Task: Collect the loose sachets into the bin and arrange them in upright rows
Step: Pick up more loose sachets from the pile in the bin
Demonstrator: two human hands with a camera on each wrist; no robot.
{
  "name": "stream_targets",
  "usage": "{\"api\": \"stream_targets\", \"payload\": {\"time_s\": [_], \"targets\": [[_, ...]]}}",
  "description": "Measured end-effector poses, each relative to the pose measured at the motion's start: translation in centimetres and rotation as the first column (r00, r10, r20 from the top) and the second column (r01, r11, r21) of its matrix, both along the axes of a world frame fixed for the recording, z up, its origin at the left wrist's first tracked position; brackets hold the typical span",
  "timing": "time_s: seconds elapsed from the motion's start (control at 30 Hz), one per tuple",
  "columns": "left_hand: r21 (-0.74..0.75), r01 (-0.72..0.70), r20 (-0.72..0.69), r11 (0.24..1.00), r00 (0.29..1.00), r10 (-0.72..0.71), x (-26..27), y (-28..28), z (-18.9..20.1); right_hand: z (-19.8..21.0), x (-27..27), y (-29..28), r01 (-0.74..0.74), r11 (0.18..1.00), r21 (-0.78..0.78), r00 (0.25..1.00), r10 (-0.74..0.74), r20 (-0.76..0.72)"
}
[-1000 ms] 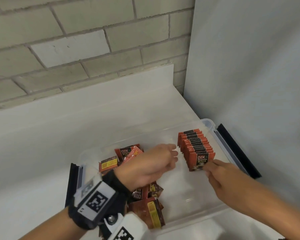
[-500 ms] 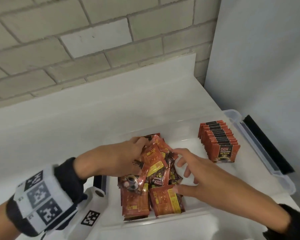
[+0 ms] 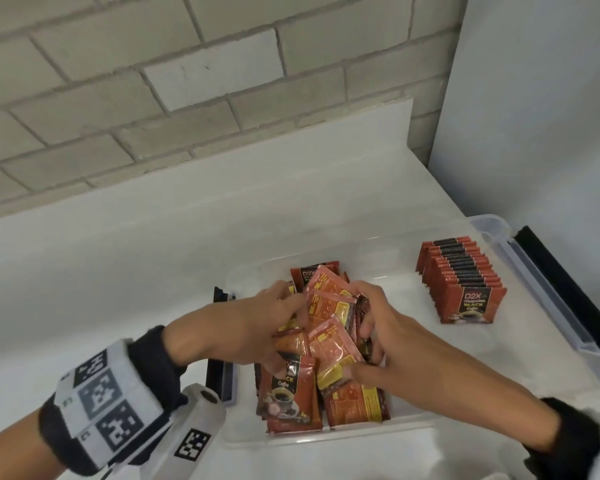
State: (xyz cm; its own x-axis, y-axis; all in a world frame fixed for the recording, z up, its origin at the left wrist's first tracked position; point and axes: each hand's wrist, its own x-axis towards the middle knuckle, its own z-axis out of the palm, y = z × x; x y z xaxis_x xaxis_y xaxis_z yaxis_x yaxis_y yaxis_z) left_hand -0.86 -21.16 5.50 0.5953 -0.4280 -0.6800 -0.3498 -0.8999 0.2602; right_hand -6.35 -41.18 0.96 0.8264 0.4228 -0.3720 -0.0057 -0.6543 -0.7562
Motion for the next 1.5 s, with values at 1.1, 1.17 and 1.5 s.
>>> {"api": "stream_targets", "payload": {"time_s": [1.1, 1.17, 1.5], "targets": [[-0.067, 0.005, -0.040, 0.998, 0.999, -0.008, -1.2, 0.3, 0.1, -1.2, -0.2, -0.5, -0.018, 0.982, 0.188, 1.000, 0.022, -0.020], [-0.106, -0.029, -0.071, 0.994, 0.997, 0.022, -0.6, 0.7, 0.9, -1.0, 0.0, -0.9, -0.005, 0.978, 0.208, 1.000, 0.007, -0.008], [-0.571, -0.435, -0.217, 0.696, 0.898, 0.383, 1.5, 1.0, 3.7, 0.0, 0.6, -3.0, 0.285, 0.758, 0.587, 0.948, -0.132, -0.290]]}}
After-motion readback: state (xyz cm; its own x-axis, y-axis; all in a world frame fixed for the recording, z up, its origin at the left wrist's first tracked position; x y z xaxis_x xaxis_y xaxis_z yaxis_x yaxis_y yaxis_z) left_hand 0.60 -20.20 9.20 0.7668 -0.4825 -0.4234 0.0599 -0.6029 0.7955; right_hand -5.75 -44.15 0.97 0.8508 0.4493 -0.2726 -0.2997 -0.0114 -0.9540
